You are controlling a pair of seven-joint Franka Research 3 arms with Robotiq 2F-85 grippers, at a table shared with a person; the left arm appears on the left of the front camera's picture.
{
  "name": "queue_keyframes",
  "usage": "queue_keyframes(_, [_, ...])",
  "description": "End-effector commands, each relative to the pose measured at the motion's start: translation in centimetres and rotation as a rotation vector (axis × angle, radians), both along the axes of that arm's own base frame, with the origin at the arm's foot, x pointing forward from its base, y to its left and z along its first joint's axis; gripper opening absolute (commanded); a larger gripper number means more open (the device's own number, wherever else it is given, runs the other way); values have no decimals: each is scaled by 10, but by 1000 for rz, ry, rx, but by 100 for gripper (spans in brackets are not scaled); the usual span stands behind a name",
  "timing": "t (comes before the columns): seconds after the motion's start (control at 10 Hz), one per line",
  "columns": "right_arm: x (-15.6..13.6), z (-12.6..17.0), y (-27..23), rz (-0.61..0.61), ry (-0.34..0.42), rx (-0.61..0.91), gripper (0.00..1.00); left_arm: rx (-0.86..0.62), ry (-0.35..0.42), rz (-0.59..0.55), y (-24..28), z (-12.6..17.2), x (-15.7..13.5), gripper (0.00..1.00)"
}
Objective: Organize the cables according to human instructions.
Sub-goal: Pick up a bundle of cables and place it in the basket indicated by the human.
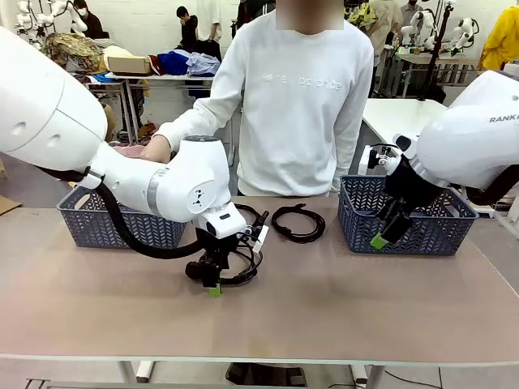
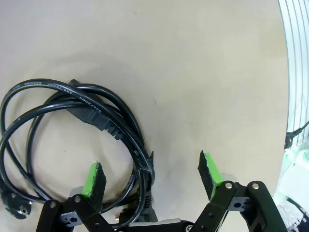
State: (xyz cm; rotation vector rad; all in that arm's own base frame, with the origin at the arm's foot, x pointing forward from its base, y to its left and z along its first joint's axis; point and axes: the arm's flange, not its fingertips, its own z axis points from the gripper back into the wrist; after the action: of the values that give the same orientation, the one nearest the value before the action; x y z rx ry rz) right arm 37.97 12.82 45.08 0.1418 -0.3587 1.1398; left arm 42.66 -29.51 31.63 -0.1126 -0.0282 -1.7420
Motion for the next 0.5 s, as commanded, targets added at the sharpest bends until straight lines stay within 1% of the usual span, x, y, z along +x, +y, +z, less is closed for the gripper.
queue_keyframes(0.0, [-1, 0, 1, -8, -2, -3, 100, -3, 10, -20, -1, -2, 4, 100])
queue_keyframes(0.4, [-1, 0, 1, -8, -2, -3, 100, -6, 28, -29, -3, -7, 6, 100])
